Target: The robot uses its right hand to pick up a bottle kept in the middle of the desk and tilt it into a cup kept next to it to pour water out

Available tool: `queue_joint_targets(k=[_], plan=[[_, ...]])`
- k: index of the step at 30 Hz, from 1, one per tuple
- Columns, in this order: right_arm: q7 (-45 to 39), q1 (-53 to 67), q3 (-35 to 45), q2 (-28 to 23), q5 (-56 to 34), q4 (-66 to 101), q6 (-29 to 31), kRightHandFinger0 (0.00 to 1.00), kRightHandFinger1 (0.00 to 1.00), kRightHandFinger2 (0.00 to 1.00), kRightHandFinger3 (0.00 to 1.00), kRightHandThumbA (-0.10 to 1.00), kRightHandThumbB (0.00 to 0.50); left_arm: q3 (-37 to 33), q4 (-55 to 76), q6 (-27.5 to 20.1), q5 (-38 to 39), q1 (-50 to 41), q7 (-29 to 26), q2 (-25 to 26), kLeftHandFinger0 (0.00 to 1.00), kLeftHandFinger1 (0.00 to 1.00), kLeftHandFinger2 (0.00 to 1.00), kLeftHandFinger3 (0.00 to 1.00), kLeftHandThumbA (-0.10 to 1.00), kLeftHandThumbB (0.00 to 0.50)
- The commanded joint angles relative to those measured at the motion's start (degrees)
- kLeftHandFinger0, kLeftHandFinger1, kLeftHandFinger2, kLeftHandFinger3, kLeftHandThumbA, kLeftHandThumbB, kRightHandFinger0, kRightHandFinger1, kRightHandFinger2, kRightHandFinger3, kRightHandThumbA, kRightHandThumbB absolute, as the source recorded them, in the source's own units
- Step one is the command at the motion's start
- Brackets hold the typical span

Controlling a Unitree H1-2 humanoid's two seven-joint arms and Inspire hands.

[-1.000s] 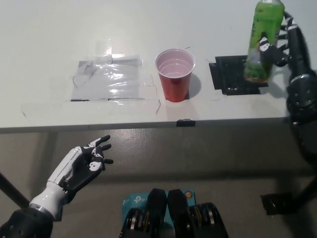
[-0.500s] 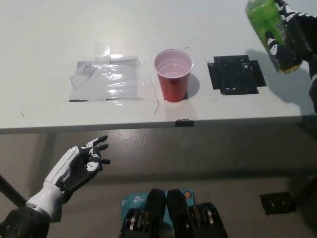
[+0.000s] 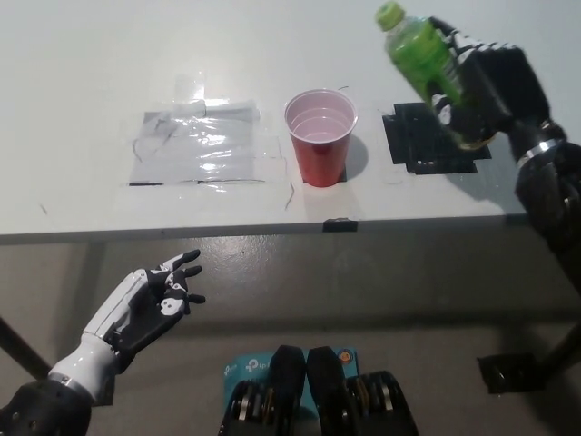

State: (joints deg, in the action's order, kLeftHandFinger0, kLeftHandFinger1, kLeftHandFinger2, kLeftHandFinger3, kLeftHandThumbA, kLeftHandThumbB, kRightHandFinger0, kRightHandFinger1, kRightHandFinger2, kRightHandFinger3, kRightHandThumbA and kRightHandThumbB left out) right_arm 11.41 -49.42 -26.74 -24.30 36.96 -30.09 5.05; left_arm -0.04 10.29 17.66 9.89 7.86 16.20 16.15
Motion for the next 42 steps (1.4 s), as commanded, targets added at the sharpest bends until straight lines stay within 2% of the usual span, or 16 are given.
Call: queue_joint_targets(k=[1,8,9,12,15,18,21,22,24,25,31,32,35,36,40,42], plan=[[0.2,-2.5,1.2,-0.3,2.4,2.6,2.1,0.0,0.0,0.08,0.34,-0.1,0.099,-0.5,2.2,0.0,-0.7,0.7,0.6,1.3,0.76,0.94,1.0,1.0,0.55,0.18],[-0.6,-2.7,1.0,-0.4,4.7,3.0,2.1,0.0,0.0,0.1,0.36,-0.1,0.18,-0.8,2.2,-0.2,-1.1,0.9,0.7,1.6,0.75,0.94,1.0,1.0,0.57,0.184],[-0.3,-2.7,0.8,-0.5,5.0,2.9,2.6,0.0,0.0,0.11,0.33,-0.1,0.152,-0.8,2.2,0.0,-1.0,0.9,0.7,1.5,0.75,0.94,1.0,1.0,0.57,0.185],[-1.0,-2.8,0.2,-1.2,6.4,3.4,3.2,0.0,0.0,0.12,0.31,-0.1,0.137,-0.9,2.4,0.6,-1.1,1.1,0.6,1.6,0.75,0.95,1.0,1.0,0.57,0.185],[-1.2,-2.9,0.0,-2.1,7.3,3.8,4.6,0.0,0.0,0.16,0.36,-0.1,0.21,-0.8,2.5,0.6,-1.2,1.1,0.5,1.6,0.75,0.93,1.0,1.0,0.57,0.201],[-0.9,-3.2,-0.6,-3.2,9.3,3.9,5.5,0.0,0.0,0.2,0.38,-0.1,0.235,-0.6,2.3,0.7,-1.1,1.1,0.5,1.4,0.74,0.93,1.0,1.0,0.57,0.215],[-1.8,-4.1,-1.3,-5.4,11.1,5.0,7.1,0.0,0.02,0.24,0.33,-0.08,0.186,-0.5,2.5,1.3,-0.8,1.2,0.8,1.7,0.75,0.93,1.0,1.0,0.55,0.195],[-2.8,-4.4,-1.3,-5.7,11.2,5.3,6.9,0.0,0.03,0.24,0.3,-0.1,0.115,-0.3,2.6,1.1,-1.2,1.2,0.6,1.9,0.74,0.93,1.0,1.0,0.56,0.198],[-2.8,-5.0,-1.9,-6.7,13.4,6.2,7.0,0.0,0.04,0.26,0.26,-0.1,0.093,-0.5,2.3,0.7,-1.5,1.3,0.7,1.9,0.73,0.91,1.0,1.0,0.57,0.205],[-3.0,-4.9,-1.9,-6.9,13.7,6.9,7.2,0.0,0.03,0.25,0.26,-0.1,0.127,-0.5,2.5,1.0,-1.4,1.3,0.8,2.0,0.73,0.91,1.0,1.0,0.57,0.208],[-3.5,-5.5,-2.6,-8.0,16.4,8.9,8.7,0.0,0.02,0.31,0.27,-0.1,0.164,-0.5,2.5,1.4,-1.1,1.4,1.2,2.3,0.72,0.91,1.0,1.0,0.56,0.197],[-1.9,-6.2,-3.1,-8.4,17.8,8.5,10.3,0.0,0.0,0.29,0.27,-0.1,0.215,-0.6,2.6,1.3,-1.3,1.4,1.3,2.6,0.72,0.91,1.0,1.0,0.56,0.189],[-1.3,-7.3,-3.0,-8.7,19.3,8.4,11.2,0.0,0.0,0.28,0.31,-0.1,0.225,-0.5,2.8,2.0,-1.1,1.4,1.2,2.7,0.73,0.92,1.0,1.0,0.56,0.197],[-0.2,-7.7,-2.8,-8.7,19.4,8.0,12.0,0.0,0.0,0.26,0.32,-0.1,0.262,-0.6,2.9,2.2,-1.0,1.5,1.3,2.8,0.74,0.93,1.0,1.0,0.57,0.195],[-2.7,-8.2,-2.1,-8.2,19.6,8.9,11.6,0.0,0.0,0.24,0.3,-0.1,0.233,-0.6,3.2,2.6,-0.8,1.5,1.5,2.8,0.75,0.94,1.0,1.0,0.57,0.191],[-2.8,-8.6,-2.2,-7.7,19.7,8.8,12.1,0.0,0.0,0.25,0.23,-0.1,0.228,-0.8,3.1,1.9,-1.2,1.4,1.6,2.9,0.74,0.93,1.0,1.0,0.57,0.182]])
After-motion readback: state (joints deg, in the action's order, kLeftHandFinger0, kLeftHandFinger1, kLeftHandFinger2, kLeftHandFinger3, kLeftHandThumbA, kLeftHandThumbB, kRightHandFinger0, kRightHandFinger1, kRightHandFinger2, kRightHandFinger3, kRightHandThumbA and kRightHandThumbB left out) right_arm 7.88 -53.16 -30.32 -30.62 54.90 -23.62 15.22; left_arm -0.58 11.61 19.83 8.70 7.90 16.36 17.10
